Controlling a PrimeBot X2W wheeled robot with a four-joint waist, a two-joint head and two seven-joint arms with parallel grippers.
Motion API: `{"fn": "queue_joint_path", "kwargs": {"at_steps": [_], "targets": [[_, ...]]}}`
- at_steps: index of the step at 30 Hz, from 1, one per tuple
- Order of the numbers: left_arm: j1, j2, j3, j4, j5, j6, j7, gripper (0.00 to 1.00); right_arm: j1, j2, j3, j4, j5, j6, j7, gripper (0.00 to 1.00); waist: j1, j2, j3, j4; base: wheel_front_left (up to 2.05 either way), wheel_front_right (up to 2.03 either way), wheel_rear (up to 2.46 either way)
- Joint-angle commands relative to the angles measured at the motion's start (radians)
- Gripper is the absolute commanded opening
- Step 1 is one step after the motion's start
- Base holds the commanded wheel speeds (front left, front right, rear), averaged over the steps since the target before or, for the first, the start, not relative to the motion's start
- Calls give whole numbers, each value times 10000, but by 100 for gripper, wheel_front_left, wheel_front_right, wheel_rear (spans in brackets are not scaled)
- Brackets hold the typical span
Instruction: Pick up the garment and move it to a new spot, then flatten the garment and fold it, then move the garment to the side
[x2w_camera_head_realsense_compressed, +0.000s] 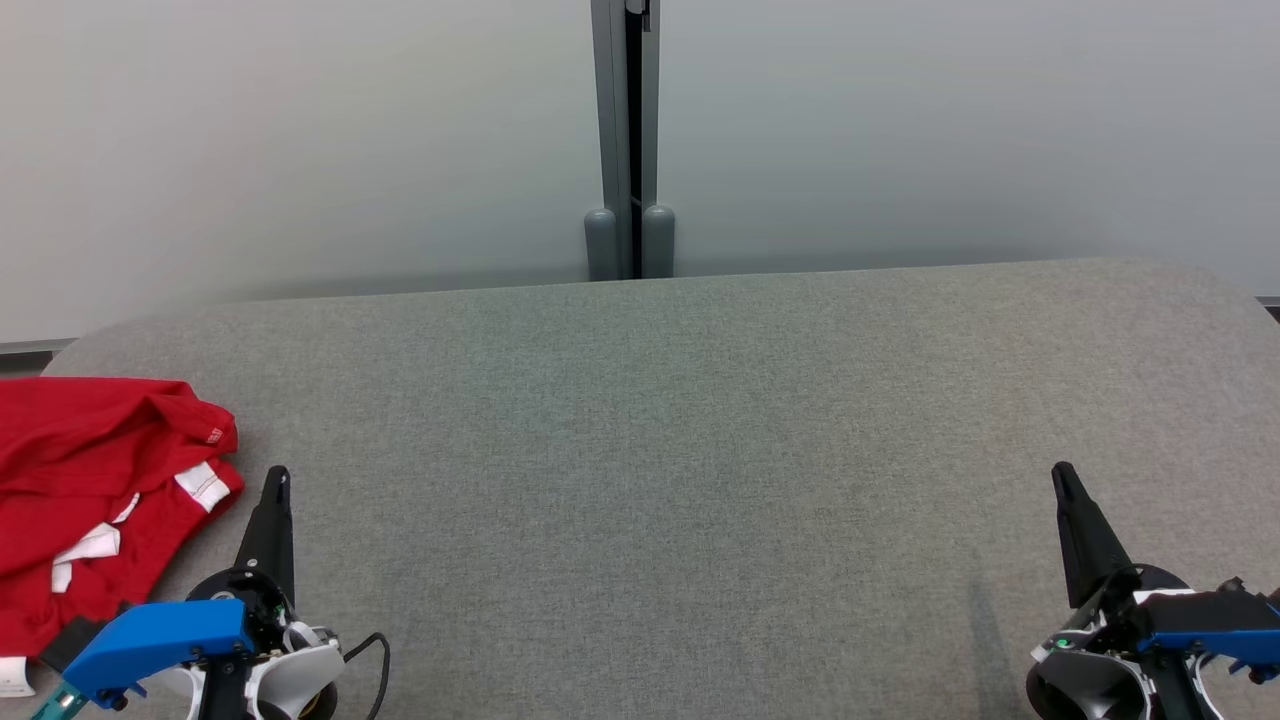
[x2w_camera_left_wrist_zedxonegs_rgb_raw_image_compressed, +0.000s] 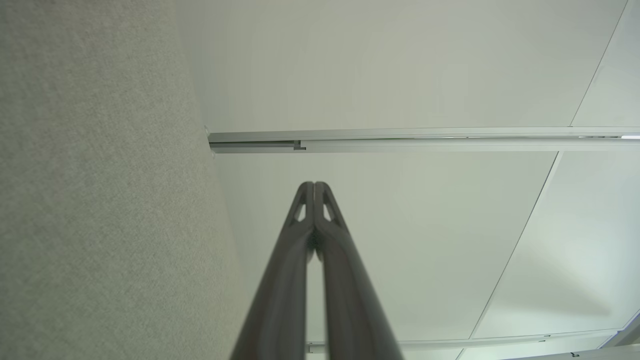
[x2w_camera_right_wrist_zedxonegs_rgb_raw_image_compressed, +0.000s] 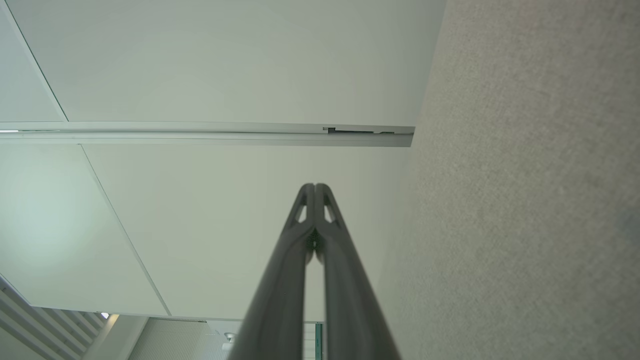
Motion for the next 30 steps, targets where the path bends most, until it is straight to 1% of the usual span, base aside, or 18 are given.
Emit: {"fn": "queue_joint_path", "kwargs": {"at_steps": [1,30], "targets": [[-99,-7,13,-42,-46,-22,33,0,-82,-48,-11,-31,29,4,34,0,0,-2,0,0,0,0,0],[-99,-7,12,-41,-46,-22,33,0,-82,-49,-10,-31,29,4,33,0,0,-2,0,0,0,0,0]]}}
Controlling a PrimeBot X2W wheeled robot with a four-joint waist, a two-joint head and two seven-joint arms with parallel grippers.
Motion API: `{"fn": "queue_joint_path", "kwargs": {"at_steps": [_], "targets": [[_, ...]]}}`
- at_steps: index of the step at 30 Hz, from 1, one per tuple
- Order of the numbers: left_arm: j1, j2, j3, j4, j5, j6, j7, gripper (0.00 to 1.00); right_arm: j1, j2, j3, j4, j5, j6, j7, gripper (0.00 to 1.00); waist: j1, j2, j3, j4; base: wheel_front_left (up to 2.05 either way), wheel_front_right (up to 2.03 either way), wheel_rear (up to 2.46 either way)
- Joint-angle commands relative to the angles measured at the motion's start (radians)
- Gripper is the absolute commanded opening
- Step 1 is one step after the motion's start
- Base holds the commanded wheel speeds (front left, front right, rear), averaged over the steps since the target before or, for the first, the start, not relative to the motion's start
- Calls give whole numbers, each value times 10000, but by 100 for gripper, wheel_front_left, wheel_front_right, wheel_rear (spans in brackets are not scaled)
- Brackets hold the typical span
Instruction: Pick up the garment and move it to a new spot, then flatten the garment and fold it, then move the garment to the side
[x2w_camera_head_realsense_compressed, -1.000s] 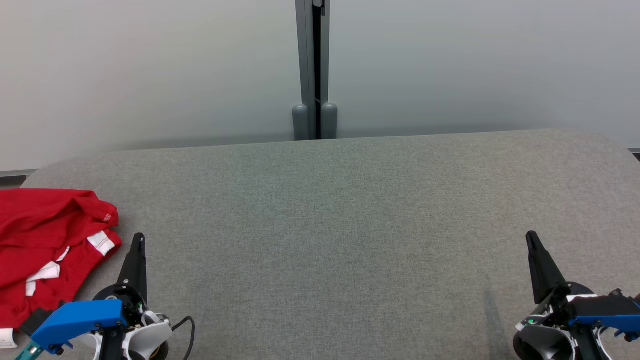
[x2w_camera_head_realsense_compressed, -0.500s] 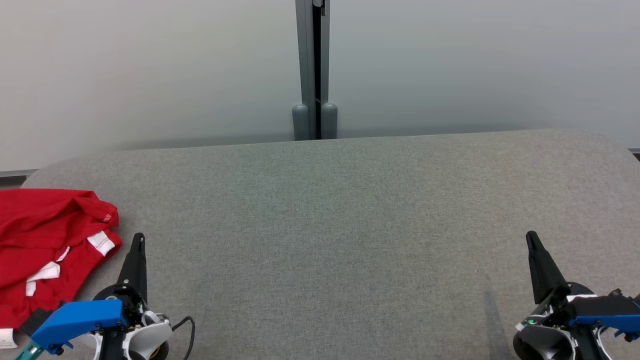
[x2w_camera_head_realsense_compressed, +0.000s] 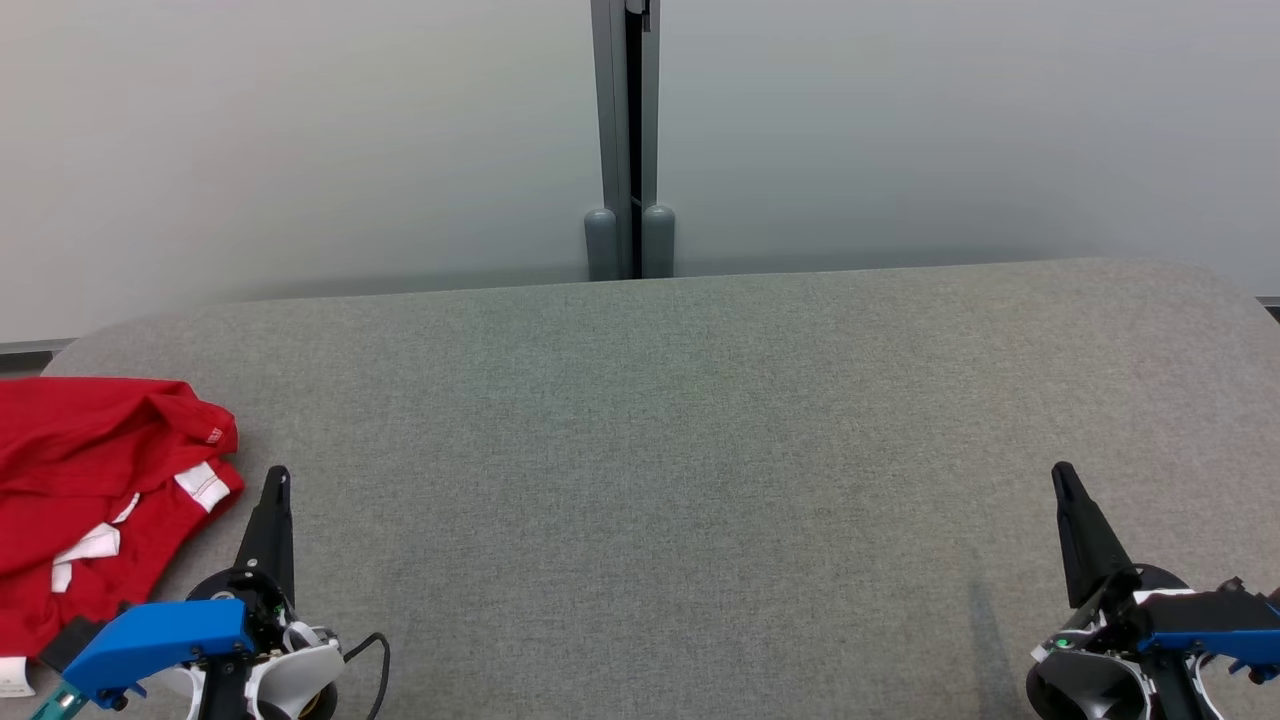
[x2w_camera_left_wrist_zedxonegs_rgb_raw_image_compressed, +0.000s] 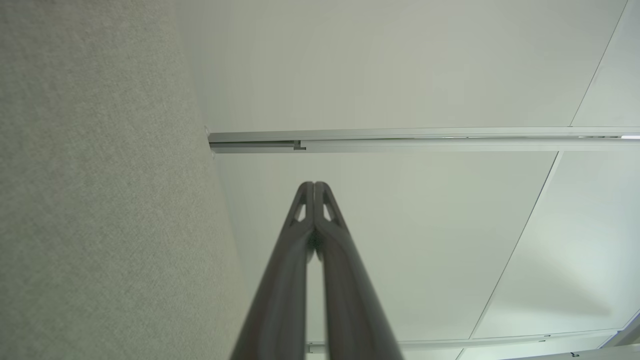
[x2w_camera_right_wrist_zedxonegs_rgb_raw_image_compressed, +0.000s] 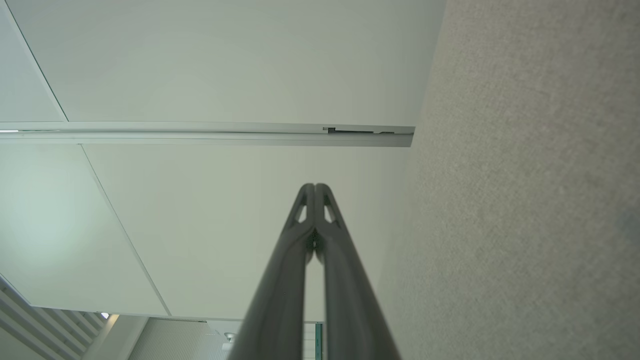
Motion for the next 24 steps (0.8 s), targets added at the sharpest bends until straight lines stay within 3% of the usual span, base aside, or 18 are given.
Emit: {"fn": "queue_joint_path", "kwargs": {"at_steps": [1,24], "targets": [[-99,-7,12,-39,-46,-22,33,0,-82,-49,-10,-31,29,2,33,0,0,-1,0,0,0,0,0],[-99,-7,12,-39,-46,-22,32,0,-83,-49,-10,-31,29,2,33,0,0,-1,0,0,0,0,0]]}}
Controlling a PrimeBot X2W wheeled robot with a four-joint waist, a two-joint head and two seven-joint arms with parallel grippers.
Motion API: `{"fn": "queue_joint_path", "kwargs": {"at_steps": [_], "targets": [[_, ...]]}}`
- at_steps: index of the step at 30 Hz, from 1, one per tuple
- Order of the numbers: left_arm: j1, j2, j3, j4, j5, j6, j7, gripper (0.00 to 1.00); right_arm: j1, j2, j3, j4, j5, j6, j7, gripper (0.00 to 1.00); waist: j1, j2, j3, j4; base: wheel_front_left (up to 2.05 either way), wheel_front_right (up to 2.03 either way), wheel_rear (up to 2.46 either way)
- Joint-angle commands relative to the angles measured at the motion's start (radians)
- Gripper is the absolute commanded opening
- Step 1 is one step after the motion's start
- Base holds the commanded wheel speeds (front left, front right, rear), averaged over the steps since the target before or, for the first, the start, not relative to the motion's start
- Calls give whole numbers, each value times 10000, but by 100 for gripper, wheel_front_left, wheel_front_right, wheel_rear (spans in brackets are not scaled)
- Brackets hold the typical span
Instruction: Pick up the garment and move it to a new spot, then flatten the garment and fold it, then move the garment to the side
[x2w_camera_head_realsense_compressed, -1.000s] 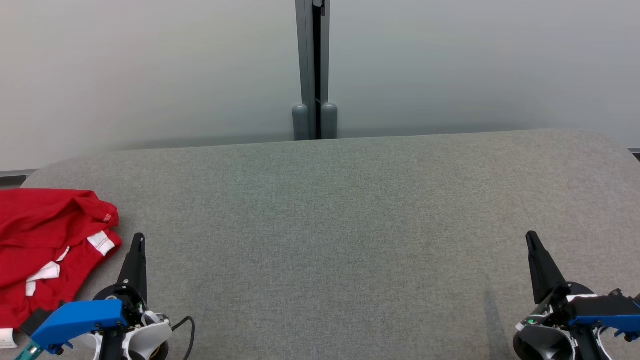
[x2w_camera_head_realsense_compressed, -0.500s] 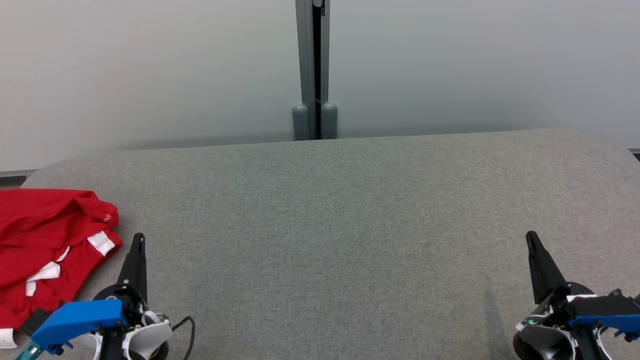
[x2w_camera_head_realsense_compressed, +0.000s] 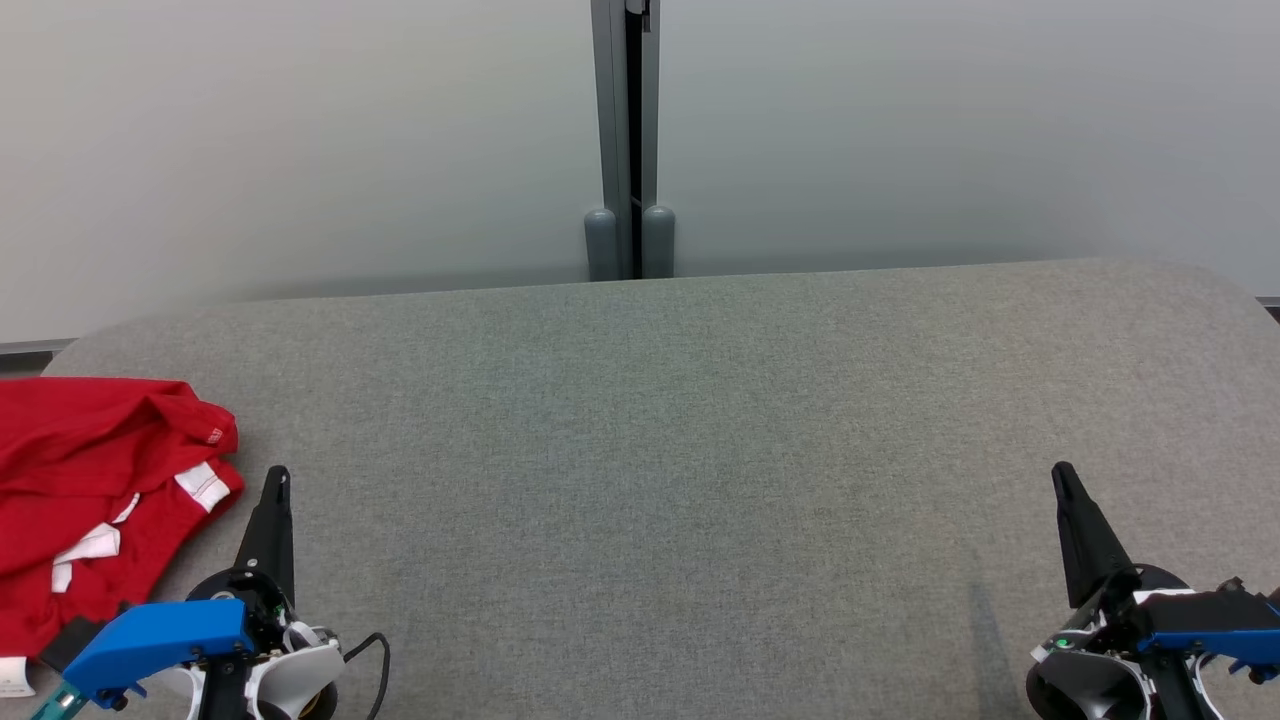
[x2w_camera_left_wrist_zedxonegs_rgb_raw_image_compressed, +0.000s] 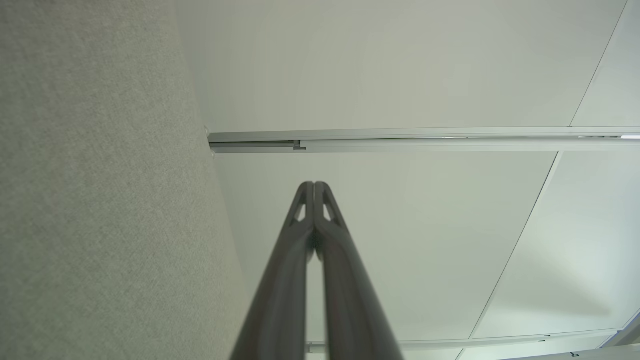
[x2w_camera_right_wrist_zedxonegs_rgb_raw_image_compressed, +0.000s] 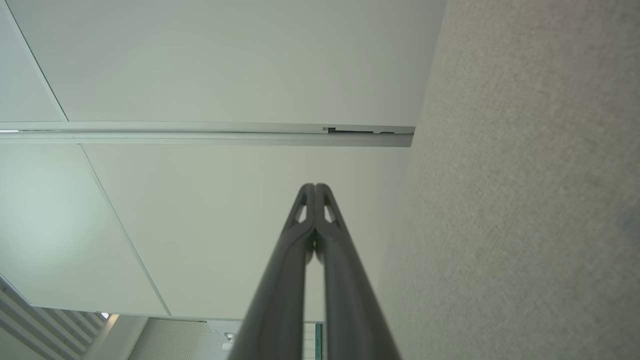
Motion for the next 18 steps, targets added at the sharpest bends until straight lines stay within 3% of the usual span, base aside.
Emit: {"fn": "queue_joint_path", "kwargs": {"at_steps": [1,18], "targets": [[-99,-7,12,-39,-46,-22,32,0,-83,-49,-10,-31,29,2,33,0,0,0,0,0,0,0,0],[-99,-7,11,-40,-47,-22,32,0,-83,-49,-9,-31,29,2,33,0,0,0,0,0,0,0,0]]}}
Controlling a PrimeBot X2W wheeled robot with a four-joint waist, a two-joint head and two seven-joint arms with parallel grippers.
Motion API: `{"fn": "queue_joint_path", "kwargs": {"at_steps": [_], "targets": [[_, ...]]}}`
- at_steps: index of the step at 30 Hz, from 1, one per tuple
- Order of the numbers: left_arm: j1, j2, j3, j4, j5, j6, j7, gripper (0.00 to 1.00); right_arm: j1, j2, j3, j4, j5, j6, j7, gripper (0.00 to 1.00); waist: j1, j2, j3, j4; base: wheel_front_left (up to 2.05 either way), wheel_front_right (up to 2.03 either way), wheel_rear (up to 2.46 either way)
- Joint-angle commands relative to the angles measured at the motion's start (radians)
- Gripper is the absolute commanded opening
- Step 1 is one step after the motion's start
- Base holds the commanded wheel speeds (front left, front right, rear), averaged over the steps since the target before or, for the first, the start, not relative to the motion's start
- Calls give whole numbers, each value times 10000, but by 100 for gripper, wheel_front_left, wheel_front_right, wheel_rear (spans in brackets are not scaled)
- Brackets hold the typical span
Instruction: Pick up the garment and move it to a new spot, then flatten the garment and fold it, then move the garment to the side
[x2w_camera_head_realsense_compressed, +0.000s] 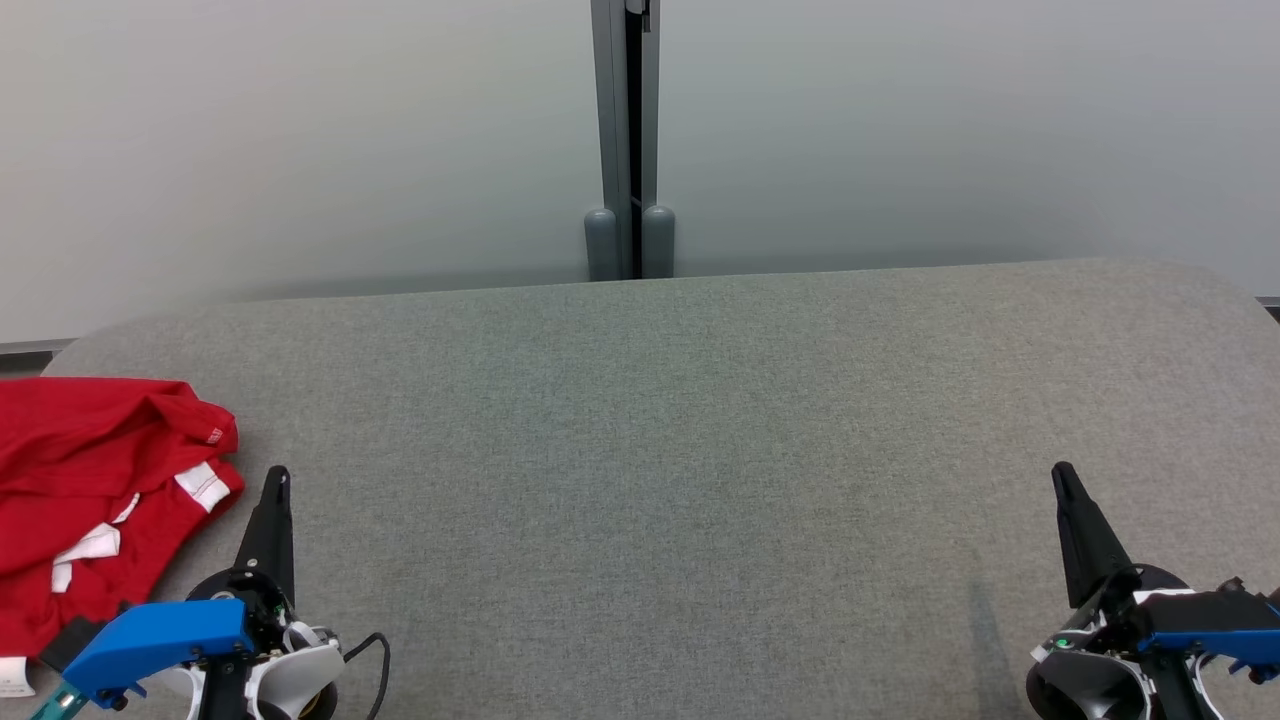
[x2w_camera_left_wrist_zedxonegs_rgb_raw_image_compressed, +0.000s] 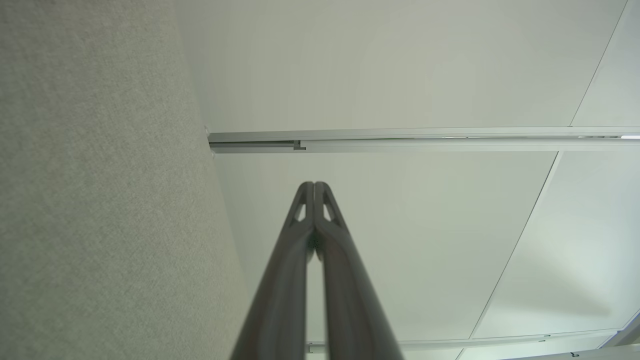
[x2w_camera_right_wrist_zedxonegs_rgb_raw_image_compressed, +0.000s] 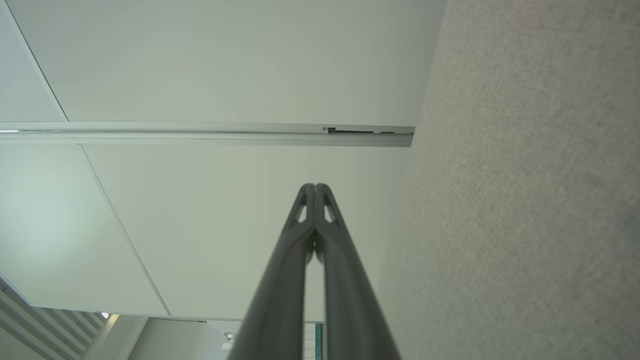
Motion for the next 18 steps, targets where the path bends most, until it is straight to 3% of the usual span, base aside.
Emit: {"fn": "queue_joint_path", "kwargs": {"at_steps": [1,9,10,18], "targets": [[-99,-7,11,-40,-47,-22,32,0,-83,-49,-9,-31,29,4,33,0,0,0,0,0,0,0,0],[-1,0,0,1,1,0,-3,0,-2,0,1,-2,-2,2,-1,0,0,0,0,0,0,0,0],[33,-6,-4,70,5,0,-13,100,33,13,5,56,-2,0,-9,100,0,-1,0,0,0,0,0],[162,-12,-127,377,339,1,-306,100,112,-27,226,231,-262,-12,-280,100,0,0,22,-1,0,0,0]]}}
